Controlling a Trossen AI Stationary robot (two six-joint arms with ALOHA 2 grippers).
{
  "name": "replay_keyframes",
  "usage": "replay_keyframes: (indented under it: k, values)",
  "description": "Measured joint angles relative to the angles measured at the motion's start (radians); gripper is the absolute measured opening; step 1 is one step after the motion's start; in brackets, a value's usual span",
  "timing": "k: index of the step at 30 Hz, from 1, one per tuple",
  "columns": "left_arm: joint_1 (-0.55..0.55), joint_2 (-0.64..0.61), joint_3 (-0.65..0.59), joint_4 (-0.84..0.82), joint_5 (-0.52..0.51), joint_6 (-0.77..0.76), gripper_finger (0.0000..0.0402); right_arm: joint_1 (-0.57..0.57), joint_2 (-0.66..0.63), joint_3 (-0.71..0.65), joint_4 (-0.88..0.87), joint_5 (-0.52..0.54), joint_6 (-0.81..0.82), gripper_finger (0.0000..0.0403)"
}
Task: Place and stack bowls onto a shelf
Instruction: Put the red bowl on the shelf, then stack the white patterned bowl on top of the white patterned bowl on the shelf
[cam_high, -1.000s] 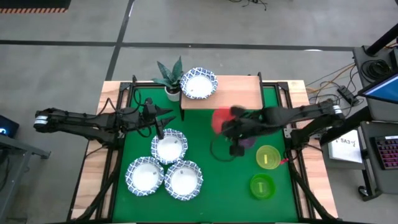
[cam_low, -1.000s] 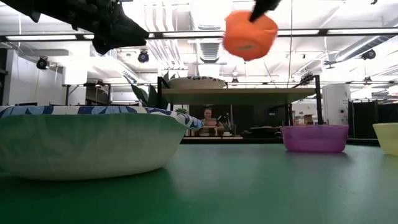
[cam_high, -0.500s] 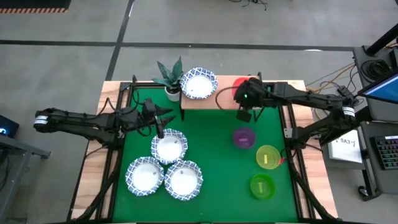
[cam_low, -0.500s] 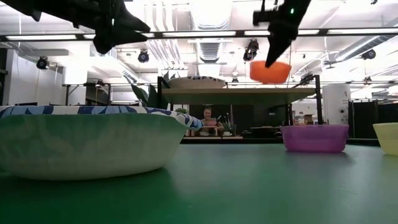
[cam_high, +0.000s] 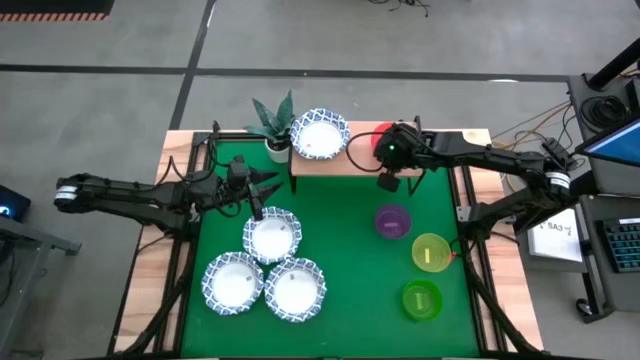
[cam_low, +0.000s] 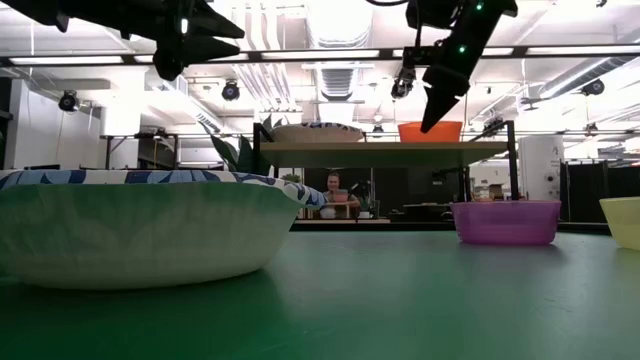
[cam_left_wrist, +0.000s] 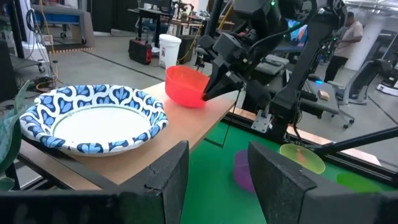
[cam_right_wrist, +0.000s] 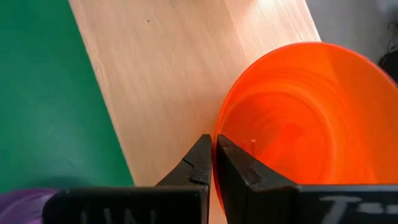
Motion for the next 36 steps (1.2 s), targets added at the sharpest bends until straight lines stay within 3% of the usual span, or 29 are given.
replay_keyframes:
  k: [13,26,36]
  values:
    - [0.0,0.0,0.0,0.0,0.0,-0.006,0.0149,-0.002,0.033,-0.007,0.072,0.004,-0.035,0.0011]
    - [0.0,0.0,0.0,0.0,0.0,-0.003,0.0149,-0.023,0.029,-0.01,0.065,0.003,-0.032,0.0086]
    - [0.0,0.0,0.0,-0.002,0.0,-0.032,0.0149,-0.02,0.007,0.015,0.061,0.005,-0.05,0.0089]
